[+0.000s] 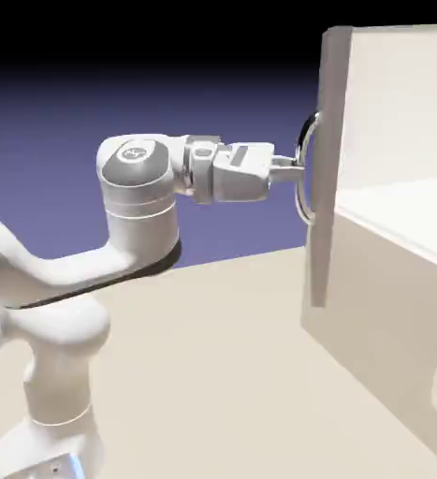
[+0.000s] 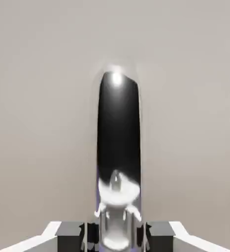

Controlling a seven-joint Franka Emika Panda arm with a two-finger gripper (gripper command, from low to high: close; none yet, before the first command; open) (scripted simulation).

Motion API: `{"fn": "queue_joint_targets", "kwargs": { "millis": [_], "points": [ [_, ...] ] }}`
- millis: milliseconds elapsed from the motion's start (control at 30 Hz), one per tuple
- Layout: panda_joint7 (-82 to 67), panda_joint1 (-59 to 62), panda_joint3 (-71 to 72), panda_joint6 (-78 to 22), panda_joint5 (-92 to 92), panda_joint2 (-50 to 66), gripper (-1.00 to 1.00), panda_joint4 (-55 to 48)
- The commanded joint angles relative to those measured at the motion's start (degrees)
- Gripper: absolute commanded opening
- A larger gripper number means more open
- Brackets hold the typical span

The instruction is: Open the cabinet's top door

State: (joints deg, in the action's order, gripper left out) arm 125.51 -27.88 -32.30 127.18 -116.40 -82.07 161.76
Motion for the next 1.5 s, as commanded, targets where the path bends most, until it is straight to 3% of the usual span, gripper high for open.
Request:
{"fn": "queue_joint_targets", "kwargs": {
  "millis": [0, 367, 767, 1100, 1467],
  "points": [
    [0.12, 0.71, 2.10, -1.42, 1.69, -0.62, -1.00, 1.03],
    [1.30, 3.25, 24.95, -15.45, 22.05, -4.19, -1.00, 6.81],
    [4.75, 3.45, 49.87, -31.00, 44.30, 1.51, -1.00, 3.42],
    [9.18, 11.33, 70.64, -46.00, 61.56, 13.73, -1.00, -8.98],
    [11.91, 32.17, 92.07, -63.02, 73.76, 25.32, -1.00, -31.09]
  ]
}}
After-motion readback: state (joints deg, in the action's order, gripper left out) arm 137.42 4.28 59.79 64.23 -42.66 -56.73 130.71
